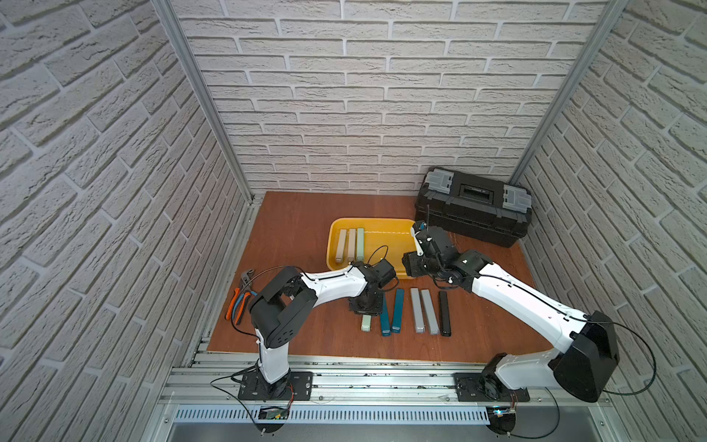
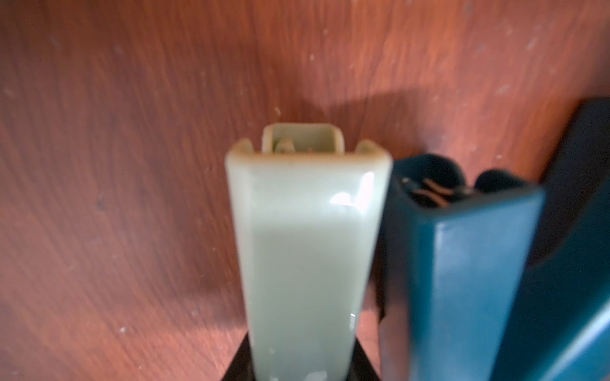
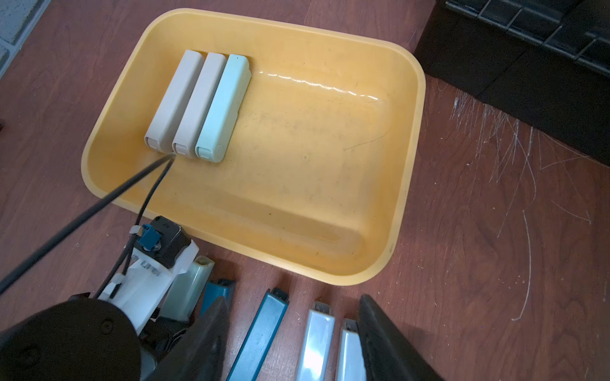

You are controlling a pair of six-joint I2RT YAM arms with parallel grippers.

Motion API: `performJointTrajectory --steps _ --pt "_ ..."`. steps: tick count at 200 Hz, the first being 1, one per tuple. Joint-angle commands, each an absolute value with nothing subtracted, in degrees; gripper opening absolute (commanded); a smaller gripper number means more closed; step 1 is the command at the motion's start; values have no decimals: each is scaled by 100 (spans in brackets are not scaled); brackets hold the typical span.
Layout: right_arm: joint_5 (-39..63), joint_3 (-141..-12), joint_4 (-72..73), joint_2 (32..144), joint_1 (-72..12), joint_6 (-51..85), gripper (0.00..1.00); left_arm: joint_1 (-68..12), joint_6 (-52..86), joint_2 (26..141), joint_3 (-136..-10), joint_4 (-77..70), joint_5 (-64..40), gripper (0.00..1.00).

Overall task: Put the pruning pliers into the storage box
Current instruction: Pick up the pruning pliers from the center of the board, then place the pruning pliers in the storage box.

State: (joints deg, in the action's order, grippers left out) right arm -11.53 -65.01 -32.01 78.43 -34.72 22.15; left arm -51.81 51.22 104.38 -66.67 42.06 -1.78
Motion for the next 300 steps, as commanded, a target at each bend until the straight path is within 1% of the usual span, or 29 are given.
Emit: performJointTrajectory --steps 1,28,51,71,97,125,169,218,241,260,300 --pt "-1116 -6442 -2975 7682 -3507 2287 63 -5229 5227 9972 -6610 4637 -43 11" --pt "-1098 -6451 -2939 7683 -3505 2311 63 -5230 5351 9474 -6666 4949 -18 12" --pt "-1099 -6461 -2926 7682 -3505 2317 63 -5200 5294 9195 -7019 5356 145 13" --pt "-1160 -6484 -2938 7661 -3506 2198 63 -5064 5198 9107 -7383 5475 187 13" --pt "-1569 -6539 -3071 7523 -3502 2023 63 -4763 4817 9256 -8069 5718 271 13" --pt "-1450 -6480 -3083 7257 -3506 1943 63 -4378 4220 9853 -9234 6055 420 13" --pt "-1380 -6437 -3227 6850 -3493 1947 63 -3892 3438 11351 -11353 6530 421 13" --pt "-1807 -6452 -3732 6376 -3463 1559 64 -3607 3026 12791 -13110 6737 437 14" --pt "-1602 -6297 -3682 6163 -3446 1671 65 -3538 3053 13283 -13548 6657 350 14" --pt "-1354 -6183 -3595 6227 -3442 1822 65 -3541 3043 13608 -13747 6602 203 15" --pt "-1412 -6065 -3568 6398 -3444 1844 65 -3541 2975 13917 -13703 6488 211 15"
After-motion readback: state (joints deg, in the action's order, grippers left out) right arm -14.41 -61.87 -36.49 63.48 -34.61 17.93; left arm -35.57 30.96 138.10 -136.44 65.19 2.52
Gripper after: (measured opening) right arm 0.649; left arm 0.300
